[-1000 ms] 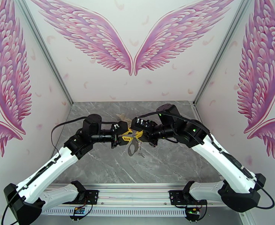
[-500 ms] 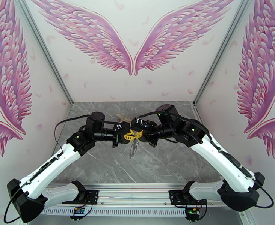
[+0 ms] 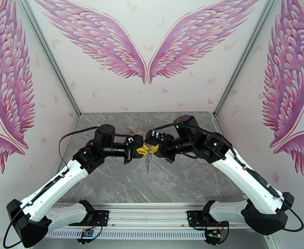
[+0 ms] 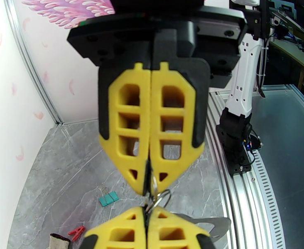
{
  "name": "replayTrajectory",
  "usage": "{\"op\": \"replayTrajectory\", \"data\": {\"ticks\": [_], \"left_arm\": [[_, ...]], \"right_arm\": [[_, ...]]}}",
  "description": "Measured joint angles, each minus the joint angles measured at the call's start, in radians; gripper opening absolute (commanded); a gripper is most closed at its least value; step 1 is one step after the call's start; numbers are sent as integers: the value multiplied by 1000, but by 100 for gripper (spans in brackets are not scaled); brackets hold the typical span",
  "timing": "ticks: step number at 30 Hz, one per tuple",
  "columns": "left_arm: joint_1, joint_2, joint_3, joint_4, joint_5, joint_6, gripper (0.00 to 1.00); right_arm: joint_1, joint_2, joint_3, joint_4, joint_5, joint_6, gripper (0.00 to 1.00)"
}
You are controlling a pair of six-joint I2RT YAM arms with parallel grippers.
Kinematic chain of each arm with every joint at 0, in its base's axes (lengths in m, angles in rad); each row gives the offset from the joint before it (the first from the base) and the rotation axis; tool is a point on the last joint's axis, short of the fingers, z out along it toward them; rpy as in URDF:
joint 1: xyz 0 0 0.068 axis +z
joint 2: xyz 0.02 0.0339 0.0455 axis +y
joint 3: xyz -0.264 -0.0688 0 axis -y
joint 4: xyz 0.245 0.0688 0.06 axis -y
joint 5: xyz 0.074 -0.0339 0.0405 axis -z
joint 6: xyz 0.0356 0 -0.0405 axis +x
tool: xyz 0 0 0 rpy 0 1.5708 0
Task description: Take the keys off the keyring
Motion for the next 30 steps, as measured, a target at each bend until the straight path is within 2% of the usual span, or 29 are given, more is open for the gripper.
{"op": "replayTrajectory", "data": {"ticks": [9, 18, 24, 30], "left_arm": [[0, -86, -97, 147, -29, -133, 0], [3, -98, -142, 246, -38, -272, 0], [3, -111, -166, 369, -37, -351, 0], [3, -111, -169, 426, -69, -389, 0]], "right_arm": [[0, -28, -15, 24, -11, -1, 0], [0, -37, -43, 55, 6, -4, 0], [6, -37, -71, 55, 21, -5, 0], [12, -45, -93, 87, 44, 0, 0]]}}
